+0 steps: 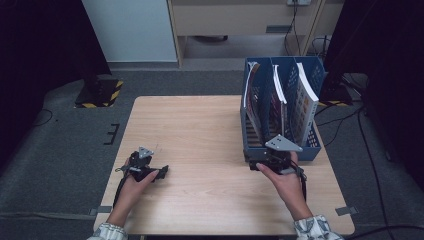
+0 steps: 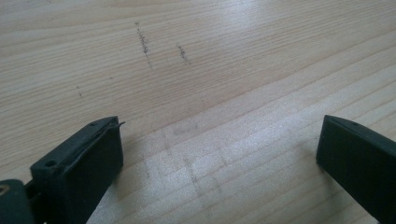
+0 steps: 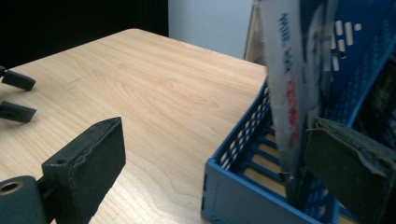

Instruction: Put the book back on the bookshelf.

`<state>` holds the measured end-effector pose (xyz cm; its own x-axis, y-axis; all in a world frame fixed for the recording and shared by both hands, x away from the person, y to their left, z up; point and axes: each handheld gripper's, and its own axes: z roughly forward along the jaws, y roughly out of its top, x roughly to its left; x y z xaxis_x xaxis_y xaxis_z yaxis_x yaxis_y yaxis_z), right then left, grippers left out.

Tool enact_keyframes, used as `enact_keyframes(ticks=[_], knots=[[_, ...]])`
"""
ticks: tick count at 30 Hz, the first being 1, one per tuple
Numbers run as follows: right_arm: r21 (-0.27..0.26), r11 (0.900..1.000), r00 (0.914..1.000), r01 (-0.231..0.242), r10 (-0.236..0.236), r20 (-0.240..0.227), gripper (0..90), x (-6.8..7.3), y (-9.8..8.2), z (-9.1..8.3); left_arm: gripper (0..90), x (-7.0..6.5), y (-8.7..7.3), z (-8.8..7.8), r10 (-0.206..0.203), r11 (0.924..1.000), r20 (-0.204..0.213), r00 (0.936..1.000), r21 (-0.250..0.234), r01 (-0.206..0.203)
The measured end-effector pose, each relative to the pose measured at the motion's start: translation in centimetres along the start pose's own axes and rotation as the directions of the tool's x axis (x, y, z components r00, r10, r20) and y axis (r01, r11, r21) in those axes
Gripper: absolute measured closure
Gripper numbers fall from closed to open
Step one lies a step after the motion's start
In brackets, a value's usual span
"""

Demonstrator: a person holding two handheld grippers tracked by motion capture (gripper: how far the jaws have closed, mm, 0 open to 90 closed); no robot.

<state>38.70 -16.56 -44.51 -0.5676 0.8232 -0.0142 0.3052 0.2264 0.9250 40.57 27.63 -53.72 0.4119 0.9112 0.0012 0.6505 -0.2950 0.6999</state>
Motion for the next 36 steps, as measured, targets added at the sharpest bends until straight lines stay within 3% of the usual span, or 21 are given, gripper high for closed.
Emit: enact_keyframes(ticks=[11,19,27,36], knots=[[0.024,1.0,0.999,0.016,-0.015,-0.041,6.0,1.4,-0.6,0.4,0.0,0.0,0.0,0.0,0.003,1.0,0.0,1.0,0.004,-0.003],[0.057,0.997,0.9947,0.053,-0.048,-0.091,6.0,3.3,-1.3,0.9,0.0,0.0,0.0,0.0,0.003,1.0,0.0,1.0,0.004,-0.003],[0.113,0.988,0.9799,0.101,-0.08,-0.183,6.4,5.7,-2.5,2.4,0.0,-0.1,0.0,0.0,0.008,1.0,0.007,0.9999,0.001,-0.008],[0.173,0.974,0.9681,0.146,-0.105,-0.227,6.5,7.1,-3.4,4.4,0.0,-0.2,0.0,0.1,0.007,1.0,0.005,1.0,0.001,-0.007]])
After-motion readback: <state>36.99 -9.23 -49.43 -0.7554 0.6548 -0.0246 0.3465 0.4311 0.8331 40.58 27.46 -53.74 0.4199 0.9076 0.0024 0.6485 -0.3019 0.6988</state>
